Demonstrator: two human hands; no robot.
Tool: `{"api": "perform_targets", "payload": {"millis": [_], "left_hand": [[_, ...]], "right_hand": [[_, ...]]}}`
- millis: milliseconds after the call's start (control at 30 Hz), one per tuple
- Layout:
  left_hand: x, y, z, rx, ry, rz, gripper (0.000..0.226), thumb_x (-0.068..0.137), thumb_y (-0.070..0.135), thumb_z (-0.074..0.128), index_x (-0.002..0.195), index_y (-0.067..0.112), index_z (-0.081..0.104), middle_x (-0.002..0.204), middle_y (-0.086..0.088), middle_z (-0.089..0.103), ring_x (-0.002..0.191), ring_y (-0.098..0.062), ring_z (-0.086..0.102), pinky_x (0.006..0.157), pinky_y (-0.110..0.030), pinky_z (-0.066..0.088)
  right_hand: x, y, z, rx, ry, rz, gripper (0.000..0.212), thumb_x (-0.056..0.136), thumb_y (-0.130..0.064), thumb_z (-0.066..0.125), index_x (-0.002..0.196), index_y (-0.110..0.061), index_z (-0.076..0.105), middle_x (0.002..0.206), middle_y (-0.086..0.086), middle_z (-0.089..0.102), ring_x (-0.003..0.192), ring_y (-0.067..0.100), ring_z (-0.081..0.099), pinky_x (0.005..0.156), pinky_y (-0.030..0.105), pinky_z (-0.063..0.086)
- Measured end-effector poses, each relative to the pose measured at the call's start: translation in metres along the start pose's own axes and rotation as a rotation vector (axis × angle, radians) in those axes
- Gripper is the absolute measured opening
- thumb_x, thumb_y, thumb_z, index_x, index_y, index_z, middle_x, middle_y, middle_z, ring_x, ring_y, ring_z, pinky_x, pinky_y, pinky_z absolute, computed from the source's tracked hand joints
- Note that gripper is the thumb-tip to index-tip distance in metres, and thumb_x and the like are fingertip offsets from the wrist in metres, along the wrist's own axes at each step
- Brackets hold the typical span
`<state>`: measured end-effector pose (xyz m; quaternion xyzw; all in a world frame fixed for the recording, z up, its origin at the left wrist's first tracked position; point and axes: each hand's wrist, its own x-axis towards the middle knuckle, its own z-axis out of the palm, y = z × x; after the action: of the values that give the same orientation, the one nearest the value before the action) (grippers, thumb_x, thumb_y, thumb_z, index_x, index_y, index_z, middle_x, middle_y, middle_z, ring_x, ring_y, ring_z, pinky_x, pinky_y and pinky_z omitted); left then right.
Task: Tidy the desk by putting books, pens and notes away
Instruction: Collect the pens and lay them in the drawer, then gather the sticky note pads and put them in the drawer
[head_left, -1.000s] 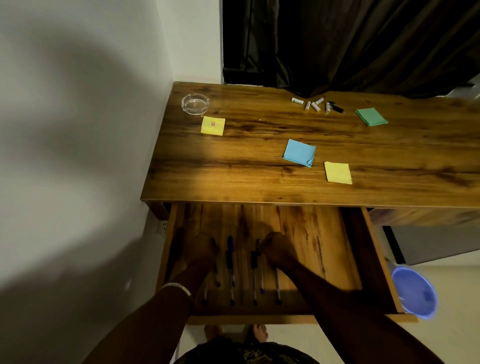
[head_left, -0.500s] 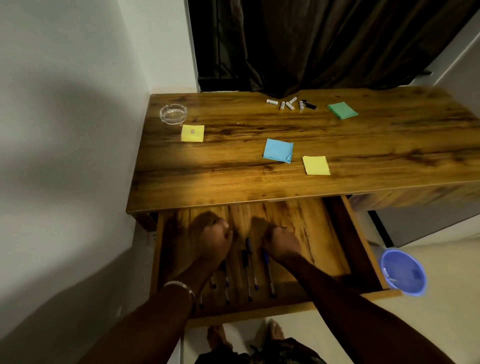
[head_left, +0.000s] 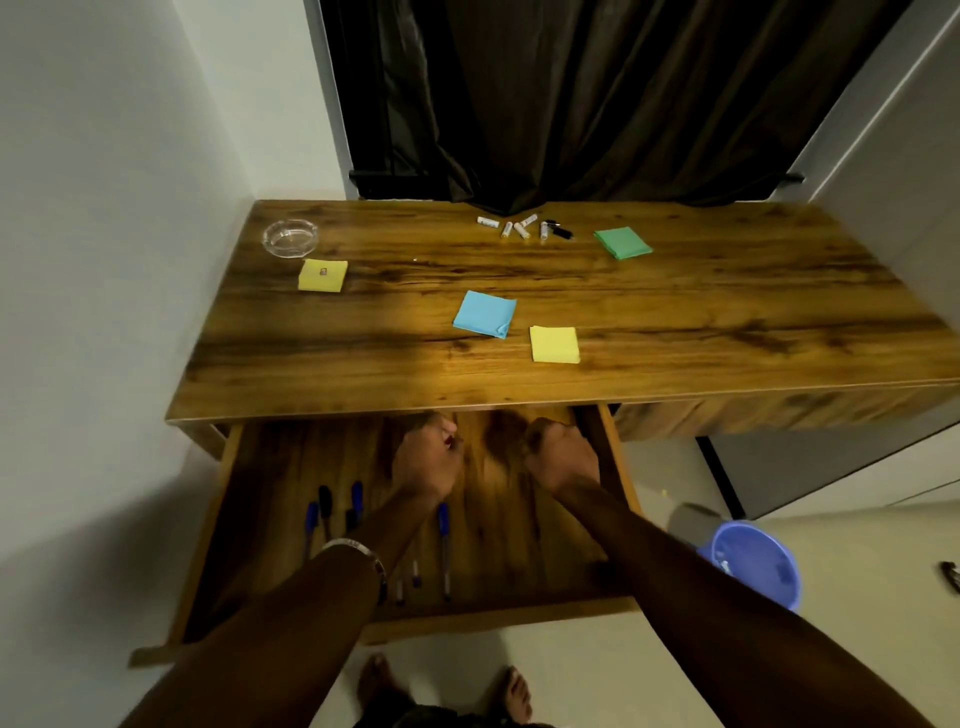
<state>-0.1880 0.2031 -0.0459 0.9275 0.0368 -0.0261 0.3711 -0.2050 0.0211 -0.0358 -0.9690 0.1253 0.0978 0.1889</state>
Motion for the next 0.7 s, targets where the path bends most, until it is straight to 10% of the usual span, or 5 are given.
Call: {"api": "perform_targets", "payload": {"millis": [700], "left_hand": [[0.123,0.099,0.048,-0.264,-0.175,-0.144,0.03,0.09,0.016,0.057,0.117,0.007,0.066,0.123,-0.009,0.064,0.115,-0.023,0.059,0.096,-0.026,0.043]], "right_hand": [[0.117,0.037,-0.077,0.292,0.057,0.099,0.045,0.086,-0.04,0.066,0.118,-0.009,0.064,0.118,0.009,0.068,0.109,0.027,0.063,0.088,0.032,0.049]]}}
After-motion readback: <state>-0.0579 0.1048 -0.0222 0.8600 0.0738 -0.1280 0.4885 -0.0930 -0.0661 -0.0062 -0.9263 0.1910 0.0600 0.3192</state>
